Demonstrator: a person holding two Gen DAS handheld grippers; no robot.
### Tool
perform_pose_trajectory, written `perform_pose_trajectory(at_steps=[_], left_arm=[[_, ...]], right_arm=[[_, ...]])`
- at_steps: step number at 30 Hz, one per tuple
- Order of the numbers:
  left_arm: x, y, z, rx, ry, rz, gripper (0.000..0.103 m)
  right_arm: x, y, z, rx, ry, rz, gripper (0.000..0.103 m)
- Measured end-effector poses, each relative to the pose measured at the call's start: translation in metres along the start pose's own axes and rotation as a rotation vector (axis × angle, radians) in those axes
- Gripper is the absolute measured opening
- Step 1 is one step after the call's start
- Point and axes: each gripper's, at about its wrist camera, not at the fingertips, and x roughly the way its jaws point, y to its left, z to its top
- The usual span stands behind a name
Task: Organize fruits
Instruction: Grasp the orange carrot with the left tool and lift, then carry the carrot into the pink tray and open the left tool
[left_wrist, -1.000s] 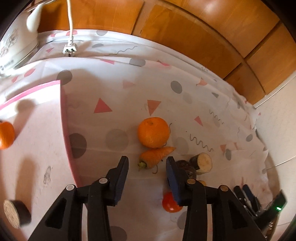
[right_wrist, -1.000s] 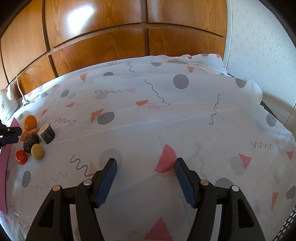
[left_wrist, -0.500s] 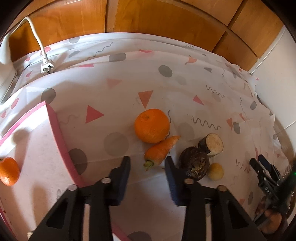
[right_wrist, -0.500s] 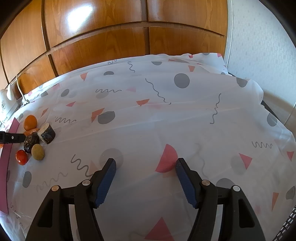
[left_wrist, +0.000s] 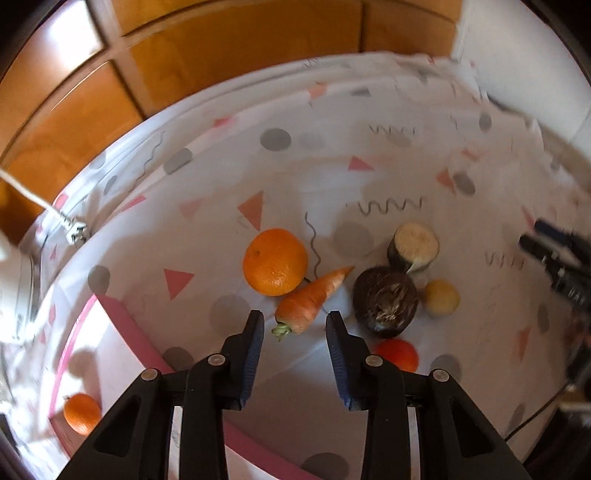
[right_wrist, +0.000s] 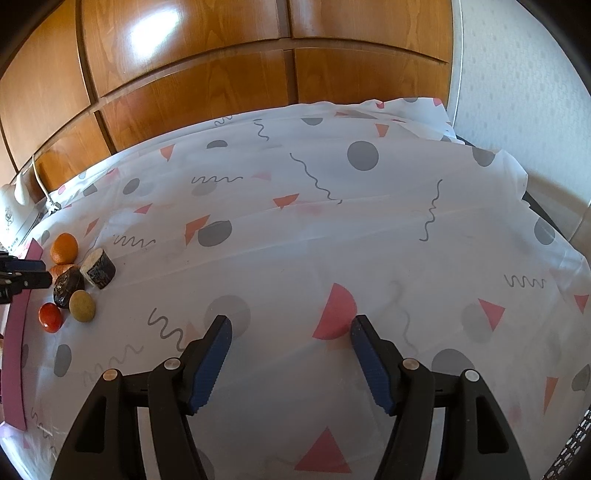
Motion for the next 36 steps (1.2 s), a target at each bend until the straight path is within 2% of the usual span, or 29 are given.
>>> perform_pose_trajectory(at_steps=[2, 5, 6, 8, 9, 15, 18, 23, 27, 31, 36], left_arm=[[0.005, -0.002, 0.002, 0.033, 0.014, -0.001, 0.045], [0.011, -0.005, 0.007, 0.059, 0.027, -0.028, 0.046], [0.013, -0.006, 0.008, 0.064, 0.029, -0.035, 0.044], [0.017, -0.009, 0.009, 0.066, 0.04, -0.058, 0.035], [0.017, -0.01, 0.009, 0.067, 0.039, -0.064, 0.025], [0.009, -0.015, -0.002, 0.021, -0.002, -0.048, 0.022], [-0.009, -0.009, -0.014, -0.07, -0.046, -0.093, 0.022], [-0.055, 0.014, -0.038, -0.245, -0.171, -0.154, 0.022], [-0.08, 0.042, -0.066, -0.402, -0.232, -0.118, 0.022], [-0.082, 0.073, -0.097, -0.604, -0.242, -0.085, 0.022], [-0.079, 0.092, -0.13, -0.746, -0.246, -0.026, 0.022]], right_arm=[[0.0, 0.0, 0.0, 0.0, 0.004, 0.0, 0.068], [0.001, -0.001, 0.002, 0.008, 0.008, 0.006, 0.068], [0.001, -0.001, 0.002, 0.011, 0.009, 0.006, 0.068], [0.001, 0.0, 0.003, 0.011, 0.01, 0.005, 0.068], [0.001, 0.0, 0.003, 0.011, 0.01, 0.005, 0.068], [-0.003, 0.006, 0.002, -0.002, 0.002, 0.01, 0.068], [-0.008, 0.018, 0.0, -0.047, -0.013, 0.025, 0.068], [-0.011, 0.038, -0.005, -0.106, -0.002, 0.063, 0.068], [-0.011, 0.047, -0.009, -0.127, 0.008, 0.071, 0.068], [-0.013, 0.058, -0.013, -0.159, 0.016, 0.085, 0.068], [-0.017, 0.079, -0.014, -0.224, 0.016, 0.128, 0.068]])
